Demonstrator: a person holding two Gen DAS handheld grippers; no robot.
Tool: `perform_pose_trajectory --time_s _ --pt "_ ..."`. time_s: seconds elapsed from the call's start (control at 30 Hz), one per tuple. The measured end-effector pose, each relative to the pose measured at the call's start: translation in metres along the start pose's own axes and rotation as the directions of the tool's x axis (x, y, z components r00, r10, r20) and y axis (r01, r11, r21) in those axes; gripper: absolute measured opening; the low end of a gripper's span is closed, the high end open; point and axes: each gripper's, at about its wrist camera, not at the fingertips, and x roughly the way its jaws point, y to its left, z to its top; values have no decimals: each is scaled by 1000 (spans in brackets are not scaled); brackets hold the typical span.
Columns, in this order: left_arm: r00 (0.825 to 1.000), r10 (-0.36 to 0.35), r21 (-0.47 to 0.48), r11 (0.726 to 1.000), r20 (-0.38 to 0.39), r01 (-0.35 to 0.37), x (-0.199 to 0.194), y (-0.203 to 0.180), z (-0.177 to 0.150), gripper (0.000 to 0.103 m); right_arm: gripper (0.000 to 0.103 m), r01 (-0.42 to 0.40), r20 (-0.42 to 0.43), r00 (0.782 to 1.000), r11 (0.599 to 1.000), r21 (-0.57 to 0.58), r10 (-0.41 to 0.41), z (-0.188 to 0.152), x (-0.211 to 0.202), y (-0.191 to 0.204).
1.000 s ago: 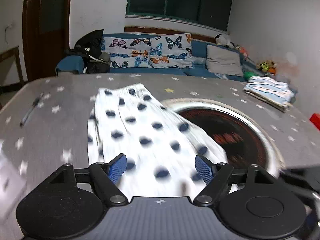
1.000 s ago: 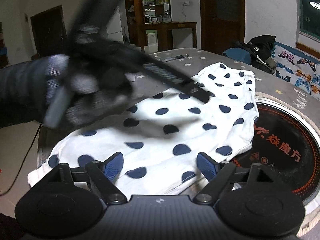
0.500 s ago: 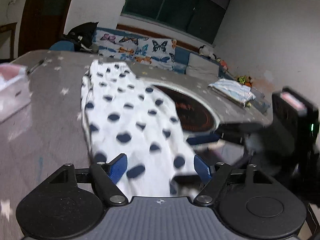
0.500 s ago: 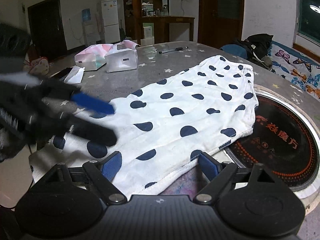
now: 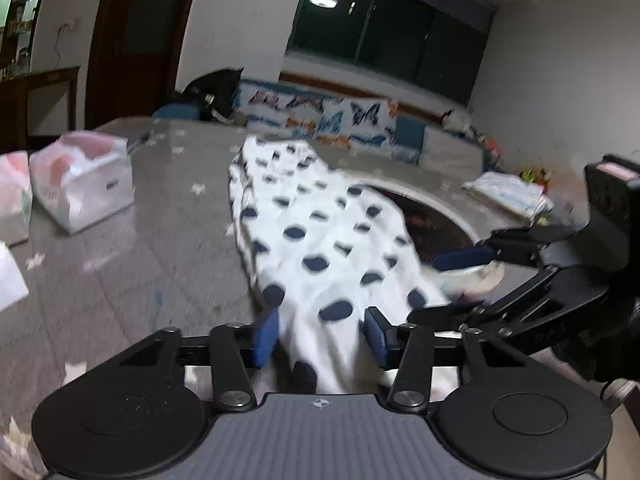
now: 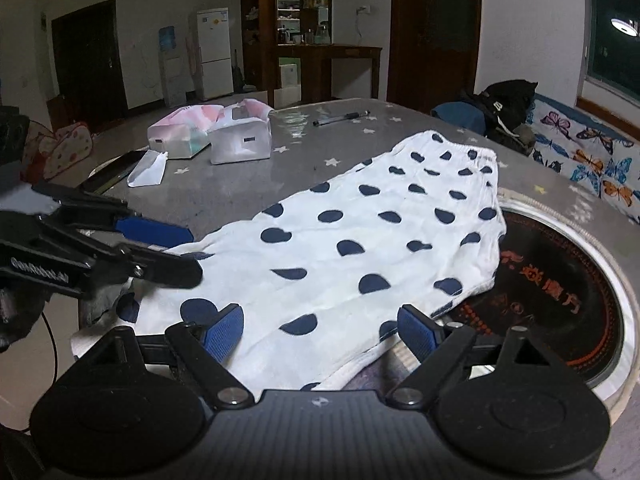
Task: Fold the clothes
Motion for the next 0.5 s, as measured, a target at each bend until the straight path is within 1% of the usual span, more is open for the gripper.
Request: perform_pose_trajectory --time_s 0.03,0.17,0.23,0.33,0.37,0.43,0.47,0.5 --pt "1000 9 4 1000 -15 -9 3 0 -3 43 86 -1 -8 1000 1000 2 1 -2 2 0" --pt "998 52 75 996 -21 -50 4 -11 -8 43 86 -3 -38 999 1000 11 3 -11 9 1" --pt "998 67 98 993 -22 -64 4 -15 -7 43 86 0 -38 999 1000 17 1 -13 8 1" --pt "998 69 102 992 -10 -67 -1 -18 -4 44 86 16 -19 1000 1000 15 -15 -13 -1 0" --pt "998 69 101 993 -5 -68 -4 -18 -3 46 86 15 -11 1000 1000 17 -15 -12 -5 0" --pt "998 69 96 993 6 -69 -8 -19 -1 60 86 16 -1 1000 1000 15 -15 -13 -10 1" --pt "998 67 94 993 10 -68 -10 -20 0 62 86 16 -3 1000 1000 12 -16 -14 -11 2" --pt "998 68 97 993 11 -69 -10 -21 -1 69 86 17 -11 1000 1000 12 -17 -16 -9 2"
